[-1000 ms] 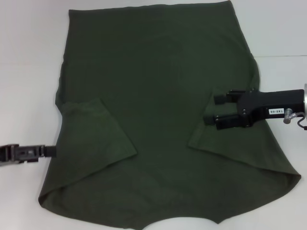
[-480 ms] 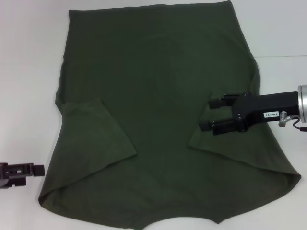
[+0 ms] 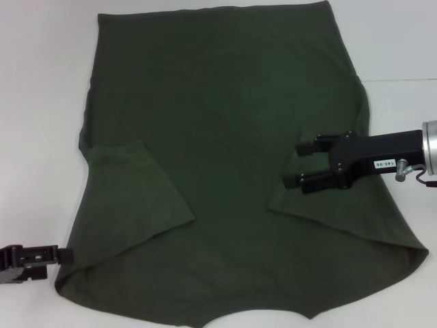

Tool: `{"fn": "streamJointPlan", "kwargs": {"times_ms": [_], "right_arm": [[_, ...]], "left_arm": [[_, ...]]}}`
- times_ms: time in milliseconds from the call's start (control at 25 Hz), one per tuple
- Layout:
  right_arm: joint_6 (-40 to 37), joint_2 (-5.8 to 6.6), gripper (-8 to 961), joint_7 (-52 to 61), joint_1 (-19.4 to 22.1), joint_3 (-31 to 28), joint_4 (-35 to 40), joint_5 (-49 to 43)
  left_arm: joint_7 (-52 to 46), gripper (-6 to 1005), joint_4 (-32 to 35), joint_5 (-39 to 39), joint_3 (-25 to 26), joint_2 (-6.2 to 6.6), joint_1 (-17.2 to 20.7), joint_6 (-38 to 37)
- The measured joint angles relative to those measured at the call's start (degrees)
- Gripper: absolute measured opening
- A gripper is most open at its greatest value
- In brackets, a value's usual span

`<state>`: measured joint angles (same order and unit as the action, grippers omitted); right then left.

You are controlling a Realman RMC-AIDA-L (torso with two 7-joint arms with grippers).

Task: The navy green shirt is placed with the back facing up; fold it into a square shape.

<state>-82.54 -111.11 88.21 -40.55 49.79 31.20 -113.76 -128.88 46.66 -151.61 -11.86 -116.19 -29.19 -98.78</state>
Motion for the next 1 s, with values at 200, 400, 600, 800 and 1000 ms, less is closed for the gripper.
{"fn": "streamJointPlan", "kwargs": {"times_ms": [200, 400, 600, 800, 1000], "right_arm": [[0.1, 0.15, 921, 0.0, -0.1, 0.5, 0.0, -0.2], [0.3, 0.15, 921, 0.3, -0.6, 0.5, 0.0, -1.2], [0.3, 0.21, 921, 0.4, -0.7, 0.5, 0.0, -1.5], [0.2, 0.28, 920, 0.5, -0.9, 0.5, 0.0, -1.6], [0.3, 0.29, 920, 0.4, -0.9, 0.5, 0.0, -1.6]], "left_arm": [[0.0, 910, -1.5, -1.1, 0.0, -0.02, 0.0, 1.8], [0.0, 910, -2.2, -1.1, -0.2, -0.01, 0.0, 2.9], [0.0, 909, -3.1, -1.1, -0.4, 0.07, -0.3, 3.2], [0.0, 909, -3.8, -1.1, -0.4, 0.1, -0.5, 3.7], [0.0, 910, -5.0, -1.2, -1.3, 0.09, -0.7, 4.7]]}}
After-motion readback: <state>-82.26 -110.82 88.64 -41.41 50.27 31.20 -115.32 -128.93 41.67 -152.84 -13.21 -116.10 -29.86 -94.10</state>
